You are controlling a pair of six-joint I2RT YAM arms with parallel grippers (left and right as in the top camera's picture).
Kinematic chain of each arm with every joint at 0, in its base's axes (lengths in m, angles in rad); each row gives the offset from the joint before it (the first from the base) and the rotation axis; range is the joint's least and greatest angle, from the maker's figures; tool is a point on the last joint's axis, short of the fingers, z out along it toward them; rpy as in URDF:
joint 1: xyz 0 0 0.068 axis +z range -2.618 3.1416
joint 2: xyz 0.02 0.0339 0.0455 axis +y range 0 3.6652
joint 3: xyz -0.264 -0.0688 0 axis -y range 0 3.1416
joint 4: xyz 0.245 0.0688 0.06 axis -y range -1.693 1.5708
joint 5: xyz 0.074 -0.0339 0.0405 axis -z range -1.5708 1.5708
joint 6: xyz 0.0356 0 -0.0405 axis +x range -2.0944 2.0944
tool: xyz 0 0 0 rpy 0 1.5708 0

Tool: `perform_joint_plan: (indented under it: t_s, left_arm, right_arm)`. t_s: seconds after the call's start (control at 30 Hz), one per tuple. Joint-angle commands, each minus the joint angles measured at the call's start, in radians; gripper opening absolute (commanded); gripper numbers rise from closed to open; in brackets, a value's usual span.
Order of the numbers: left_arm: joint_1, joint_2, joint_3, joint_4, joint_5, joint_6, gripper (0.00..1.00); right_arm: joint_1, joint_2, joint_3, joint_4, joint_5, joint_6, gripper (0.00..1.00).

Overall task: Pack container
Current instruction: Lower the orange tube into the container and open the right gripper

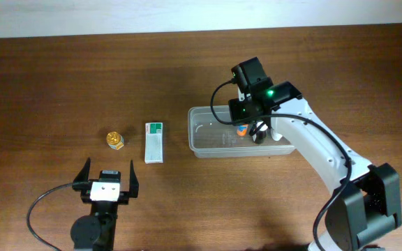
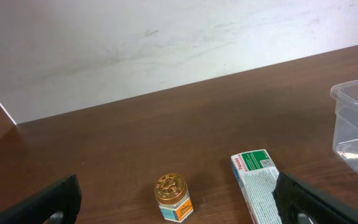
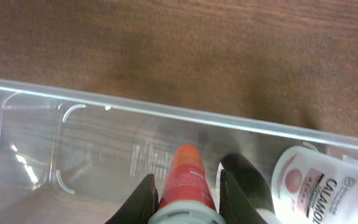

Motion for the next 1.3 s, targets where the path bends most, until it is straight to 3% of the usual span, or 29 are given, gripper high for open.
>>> perform_joint_plan:
  t_s: [0.0,0.53,0.87,1.0,1.13,1.27]
  left_arm:
    - [0.005,-0.007,-0.002,-0.006,0.015,0.009,0.99]
    - [0.005,-0.007,-0.002,-0.006,0.015,0.009,0.99]
    - [0.005,-0.007,-0.002,-0.007,0.015,0.009,0.99]
    - [0.005,-0.007,-0.002,-0.006,0.015,0.009,0.99]
    - [0.005,-0.007,-0.002,-0.006,0.015,0.009,0.99]
    - [0.005,-0.007,-0.002,-0.007,0.015,0.009,0.99]
  right_arm:
    - [0.008,0.0,-0.017,0.019,0.024,0.005,0.21]
    - [-0.014,0.012,-0.019,0.047,0.072,0.006,0.28]
    - [-0.014,0.011,-0.013,0.06,0.087,0.005,0.41]
    - [-0.019,0.0,0.068,0.04,0.119,0.001,0.45]
    - [-0.068,-0.026,0.24,-0.059,0.141,-0.013,0.59]
    - [-0.206,-0.038,0.426,-0.214,0.171,-0.009,0.95]
